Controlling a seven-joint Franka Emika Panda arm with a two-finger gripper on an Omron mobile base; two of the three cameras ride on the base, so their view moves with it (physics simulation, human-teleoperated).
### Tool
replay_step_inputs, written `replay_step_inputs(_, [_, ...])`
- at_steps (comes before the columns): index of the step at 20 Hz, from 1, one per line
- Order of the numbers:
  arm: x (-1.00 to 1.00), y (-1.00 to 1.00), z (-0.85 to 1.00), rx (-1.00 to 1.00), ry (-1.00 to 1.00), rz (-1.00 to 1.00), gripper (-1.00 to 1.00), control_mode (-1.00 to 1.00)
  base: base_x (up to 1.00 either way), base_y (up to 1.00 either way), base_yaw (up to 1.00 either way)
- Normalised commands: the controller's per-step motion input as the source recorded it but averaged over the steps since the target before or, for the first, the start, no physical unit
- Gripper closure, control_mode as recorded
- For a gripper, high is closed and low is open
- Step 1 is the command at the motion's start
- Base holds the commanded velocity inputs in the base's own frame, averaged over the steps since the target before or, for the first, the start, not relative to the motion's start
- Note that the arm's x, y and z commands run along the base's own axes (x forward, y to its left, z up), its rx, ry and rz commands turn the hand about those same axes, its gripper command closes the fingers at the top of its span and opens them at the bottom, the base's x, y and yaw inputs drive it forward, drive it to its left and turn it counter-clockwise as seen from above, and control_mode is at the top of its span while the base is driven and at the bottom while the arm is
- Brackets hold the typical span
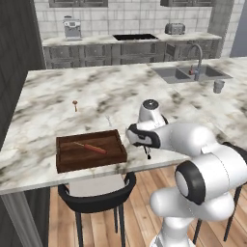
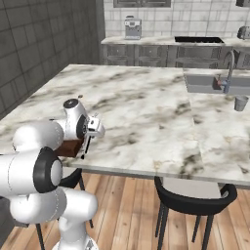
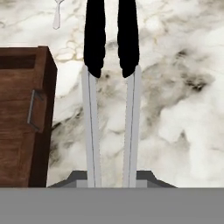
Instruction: Take the tongs from the drawer on the right and place them on the dining counter next to the tray containing the hot dog.
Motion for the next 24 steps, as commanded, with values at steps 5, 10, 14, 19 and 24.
replay_step_inputs(5, [0.45, 0.01, -0.12, 0.00, 0.00, 0.00, 1.00, -1.00, 0.00, 0.00, 0.00])
replay_step_inputs(10, [0.20, 0.11, -0.29, 0.00, 0.00, 0.00, 1.00, -1.00, 0.00, 0.00, 0.00])
replay_step_inputs(14, [0.17, 0.06, -0.22, 0.00, 0.00, 0.00, 1.00, -1.00, 0.00, 0.00, 0.00])
replay_step_inputs(19, [0.37, 0.00, -0.11, 0.00, 0.00, 0.00, 1.00, -1.00, 0.00, 0.00, 0.00])
replay_step_inputs(24, [0.30, 0.00, -0.25, 0.00, 0.00, 0.00, 1.00, -1.00, 0.00, 0.00, 0.00])
